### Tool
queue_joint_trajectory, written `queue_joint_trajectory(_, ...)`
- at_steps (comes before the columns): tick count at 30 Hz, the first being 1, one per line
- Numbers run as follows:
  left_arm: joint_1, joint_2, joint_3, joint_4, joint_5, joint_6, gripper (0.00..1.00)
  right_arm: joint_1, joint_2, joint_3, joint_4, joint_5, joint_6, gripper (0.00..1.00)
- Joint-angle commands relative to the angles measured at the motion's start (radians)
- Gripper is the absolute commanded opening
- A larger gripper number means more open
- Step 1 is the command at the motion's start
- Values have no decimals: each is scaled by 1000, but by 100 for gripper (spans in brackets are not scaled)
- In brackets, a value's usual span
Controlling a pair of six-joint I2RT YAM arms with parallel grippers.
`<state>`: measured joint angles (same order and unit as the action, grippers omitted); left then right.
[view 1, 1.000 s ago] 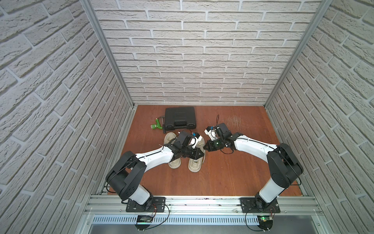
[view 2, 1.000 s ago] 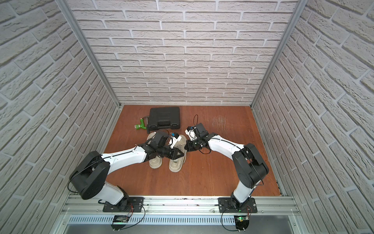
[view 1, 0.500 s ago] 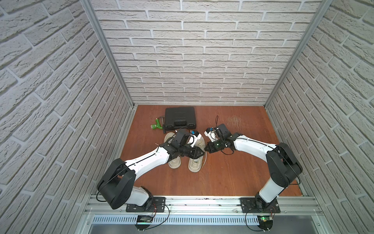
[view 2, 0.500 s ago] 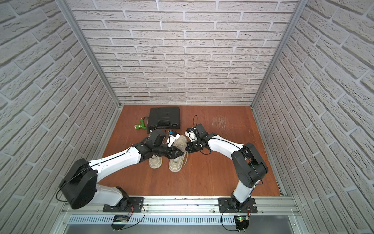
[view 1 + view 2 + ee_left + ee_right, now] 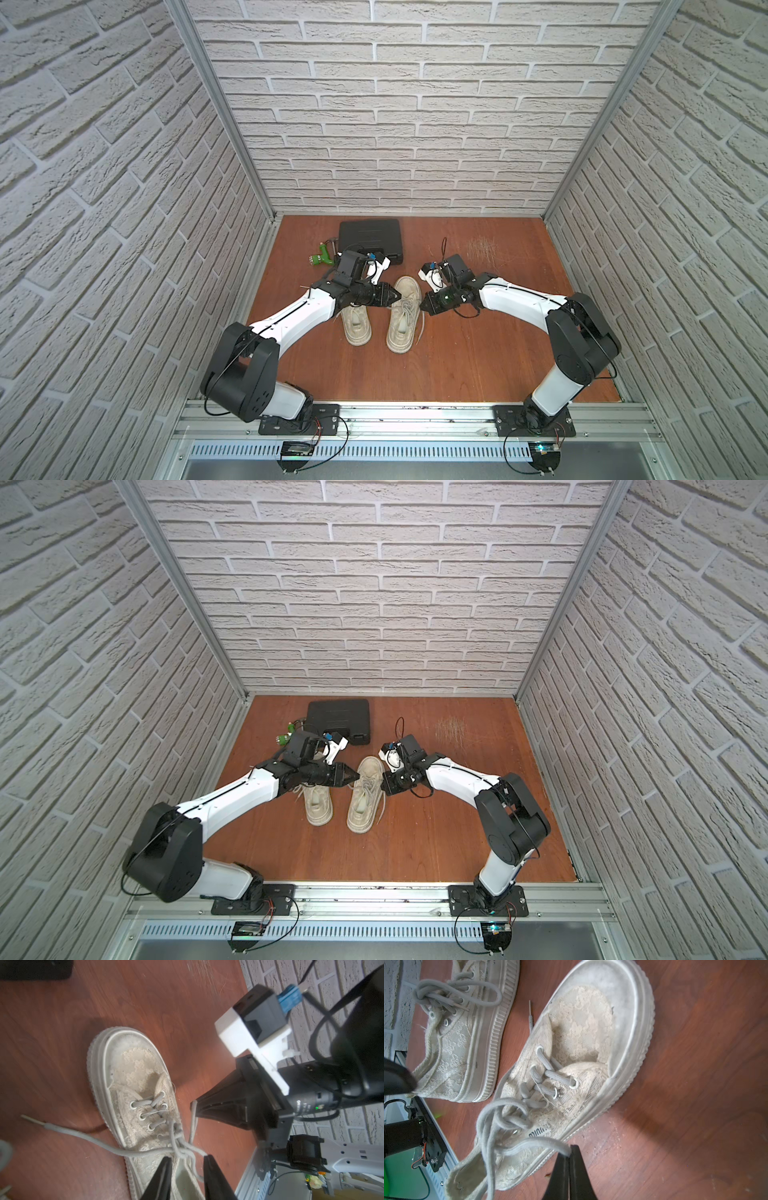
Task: Tie the shoes
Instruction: Cross the shoelace with the shoelace.
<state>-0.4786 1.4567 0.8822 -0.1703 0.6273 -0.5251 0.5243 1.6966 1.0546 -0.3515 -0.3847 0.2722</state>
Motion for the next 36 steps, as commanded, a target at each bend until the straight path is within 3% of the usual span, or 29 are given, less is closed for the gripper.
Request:
queue_joint_trajectory(1, 0, 44, 15, 72, 72, -30, 32, 11, 7, 30, -7, 4, -21, 3)
queue_joint_trajectory(17, -30, 153, 28, 131, 78, -57, 31, 20, 6, 36, -17, 8, -24, 3)
queue_joint_trajectory(36, -65, 164, 64, 96, 61, -33, 1, 37, -11, 68, -69, 23, -42, 3)
